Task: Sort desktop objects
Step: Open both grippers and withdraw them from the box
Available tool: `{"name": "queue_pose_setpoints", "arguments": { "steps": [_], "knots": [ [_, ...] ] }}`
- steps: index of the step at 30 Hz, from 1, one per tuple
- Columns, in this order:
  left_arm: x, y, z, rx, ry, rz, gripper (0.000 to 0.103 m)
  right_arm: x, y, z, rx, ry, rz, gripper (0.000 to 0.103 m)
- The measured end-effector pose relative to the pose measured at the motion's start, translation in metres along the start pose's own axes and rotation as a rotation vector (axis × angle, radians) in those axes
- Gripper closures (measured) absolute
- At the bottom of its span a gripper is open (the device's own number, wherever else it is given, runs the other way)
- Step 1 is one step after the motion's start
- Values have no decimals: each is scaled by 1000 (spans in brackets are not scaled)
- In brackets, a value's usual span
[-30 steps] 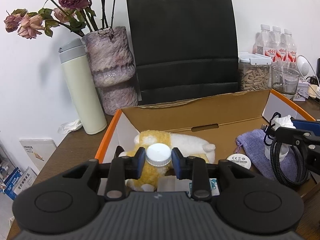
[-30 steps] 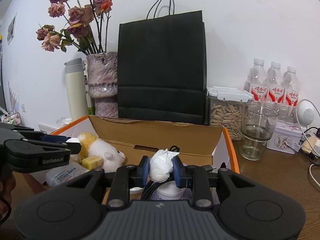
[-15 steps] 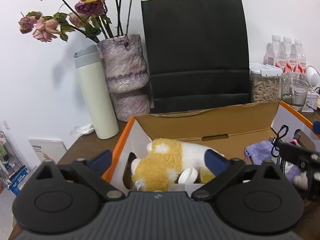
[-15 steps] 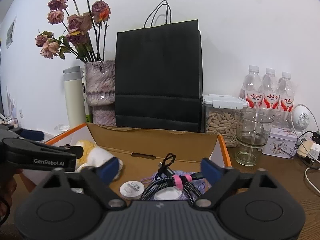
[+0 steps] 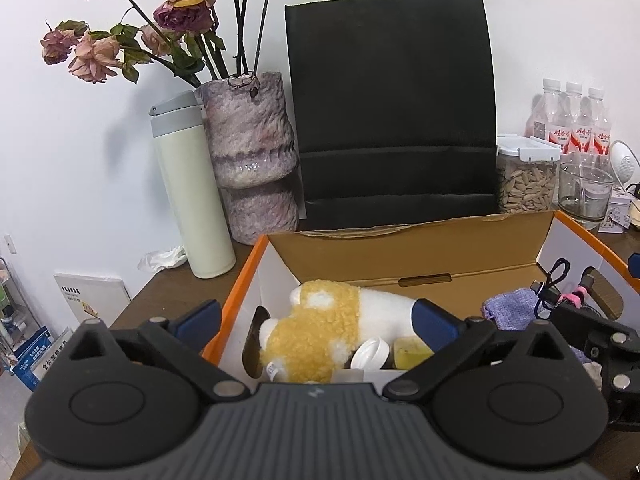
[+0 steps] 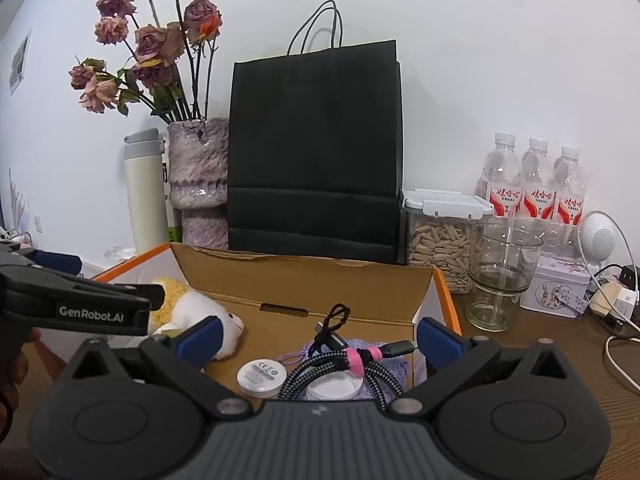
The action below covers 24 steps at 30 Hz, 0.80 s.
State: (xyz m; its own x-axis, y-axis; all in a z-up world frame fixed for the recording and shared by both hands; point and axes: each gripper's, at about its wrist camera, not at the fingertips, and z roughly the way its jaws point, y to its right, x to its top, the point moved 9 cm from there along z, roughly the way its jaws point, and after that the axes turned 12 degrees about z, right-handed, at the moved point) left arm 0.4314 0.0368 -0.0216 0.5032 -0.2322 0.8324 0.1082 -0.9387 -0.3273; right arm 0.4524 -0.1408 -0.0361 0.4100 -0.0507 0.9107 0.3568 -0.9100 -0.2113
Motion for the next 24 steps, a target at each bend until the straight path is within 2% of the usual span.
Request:
{"name": "queue_pose_setpoints", "arguments": {
  "steps": [14, 24],
  "knots": [
    [-2, -2, -26, -16, 1, -45, 0, 0, -5, -26, 6, 23, -1, 0],
    [-17, 0, -62, -40, -6, -51, 0, -11, 2, -63, -55, 3, -7, 0]
  ]
}}
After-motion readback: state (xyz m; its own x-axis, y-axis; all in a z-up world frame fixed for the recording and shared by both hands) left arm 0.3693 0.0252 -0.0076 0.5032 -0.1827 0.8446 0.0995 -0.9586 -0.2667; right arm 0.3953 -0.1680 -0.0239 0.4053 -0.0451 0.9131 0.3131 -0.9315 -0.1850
